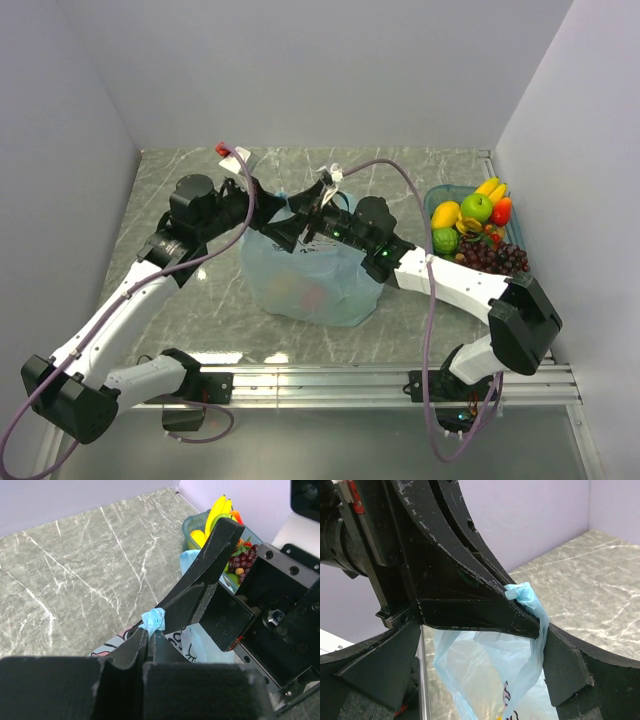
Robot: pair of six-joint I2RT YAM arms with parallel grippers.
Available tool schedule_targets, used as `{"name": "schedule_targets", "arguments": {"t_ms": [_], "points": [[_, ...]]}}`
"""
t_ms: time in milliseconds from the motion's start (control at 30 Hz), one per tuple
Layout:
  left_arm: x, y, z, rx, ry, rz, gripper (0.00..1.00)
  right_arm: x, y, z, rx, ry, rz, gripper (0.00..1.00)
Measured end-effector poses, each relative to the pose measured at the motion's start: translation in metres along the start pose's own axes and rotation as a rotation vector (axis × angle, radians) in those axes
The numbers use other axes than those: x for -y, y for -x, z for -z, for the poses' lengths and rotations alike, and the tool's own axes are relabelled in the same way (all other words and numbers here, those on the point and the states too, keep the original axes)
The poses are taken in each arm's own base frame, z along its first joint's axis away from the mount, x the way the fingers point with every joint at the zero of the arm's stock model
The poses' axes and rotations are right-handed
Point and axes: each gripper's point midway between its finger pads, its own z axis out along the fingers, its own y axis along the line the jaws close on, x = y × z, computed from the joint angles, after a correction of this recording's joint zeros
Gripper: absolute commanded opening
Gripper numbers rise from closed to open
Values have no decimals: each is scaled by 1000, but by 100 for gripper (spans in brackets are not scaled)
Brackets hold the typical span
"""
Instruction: Place the fake fruits into the plastic bag and tie a complex knot
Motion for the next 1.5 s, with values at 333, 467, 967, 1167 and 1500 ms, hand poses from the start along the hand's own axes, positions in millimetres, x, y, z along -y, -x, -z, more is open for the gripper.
{"name": "schedule_targets", "arguments": {"t_ms": [333,467,967,1167,1500], "points": [[26,3,2,6,-91,53,0,-4,-40,13,-66,7,46,100],[33,8,3,24,-117,62,0,-6,-55,15,-108,4,35,100],[13,18,7,72,0,95,56,-5,-96,-1,-171,-16,29,0],[16,18,52,37,-111,-123,93,-23,-126,22,-257,133,104,0],[49,-19,86,-116,-482,-287,93,-49,-140,35,-305,359,219,0]]}}
